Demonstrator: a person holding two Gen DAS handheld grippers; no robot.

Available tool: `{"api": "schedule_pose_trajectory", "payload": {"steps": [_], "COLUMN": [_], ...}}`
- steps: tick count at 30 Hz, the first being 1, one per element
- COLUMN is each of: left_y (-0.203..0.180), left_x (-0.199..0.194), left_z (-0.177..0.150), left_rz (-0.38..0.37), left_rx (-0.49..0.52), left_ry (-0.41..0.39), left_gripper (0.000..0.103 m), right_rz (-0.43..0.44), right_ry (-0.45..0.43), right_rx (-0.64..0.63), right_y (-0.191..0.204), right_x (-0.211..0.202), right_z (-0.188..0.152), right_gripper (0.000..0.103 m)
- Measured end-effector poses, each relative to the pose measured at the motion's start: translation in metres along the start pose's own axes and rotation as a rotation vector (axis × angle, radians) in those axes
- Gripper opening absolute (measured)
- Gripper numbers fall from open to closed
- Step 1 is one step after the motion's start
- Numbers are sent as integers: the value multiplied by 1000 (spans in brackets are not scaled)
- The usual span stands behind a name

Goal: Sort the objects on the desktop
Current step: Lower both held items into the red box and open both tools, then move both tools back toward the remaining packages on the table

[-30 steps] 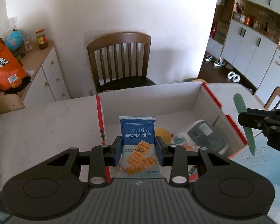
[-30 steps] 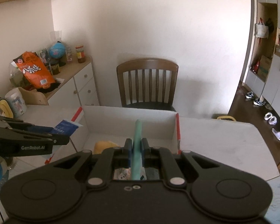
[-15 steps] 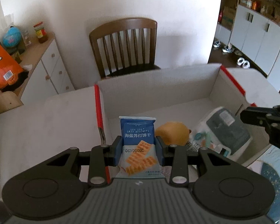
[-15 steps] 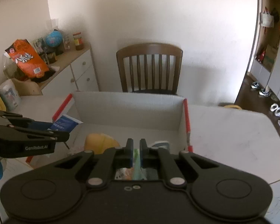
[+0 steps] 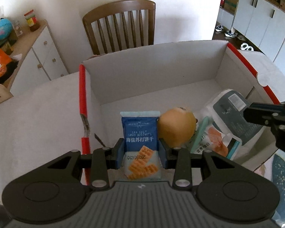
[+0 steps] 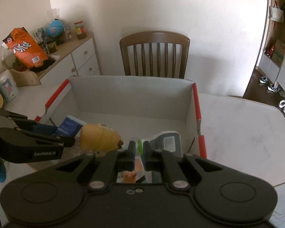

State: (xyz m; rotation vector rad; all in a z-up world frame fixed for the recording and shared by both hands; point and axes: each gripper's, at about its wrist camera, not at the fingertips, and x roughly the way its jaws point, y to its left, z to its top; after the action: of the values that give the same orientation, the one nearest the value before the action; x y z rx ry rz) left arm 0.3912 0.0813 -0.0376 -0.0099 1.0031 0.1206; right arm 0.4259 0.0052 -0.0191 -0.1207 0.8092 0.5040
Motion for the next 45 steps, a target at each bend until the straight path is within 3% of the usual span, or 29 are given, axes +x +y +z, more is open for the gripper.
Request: {"api": "schedule_pose_trajectory", "payload": {"steps": [5, 7, 9, 18, 27, 45], "left_y": [-5, -5, -3, 3, 7, 6], "left_x": [2, 0, -2, -16, -39, -90], "left_z": [1, 2, 3, 2, -3, -25], "left_rz": [3, 6, -2, -28, -42, -96], "left_rx": [14, 14, 1, -25, -23, 7], "left_ry": [13, 10, 3, -21, -59, -130], "left_gripper": [40, 56, 65, 65, 65, 65], "right_rz": [8, 8, 3, 0, 0, -42], "right_ry": [7, 11, 9, 22, 36, -26], "right_rx": [7, 14, 21, 20, -11, -14], "right_y": [-4, -6, -7, -5, 9, 21], "right_x": [0, -1, -2, -8, -21, -71], "right_z": [-2, -3, -3, -4, -6, -15], "right_gripper": [18, 21, 21, 23, 35, 63]}}
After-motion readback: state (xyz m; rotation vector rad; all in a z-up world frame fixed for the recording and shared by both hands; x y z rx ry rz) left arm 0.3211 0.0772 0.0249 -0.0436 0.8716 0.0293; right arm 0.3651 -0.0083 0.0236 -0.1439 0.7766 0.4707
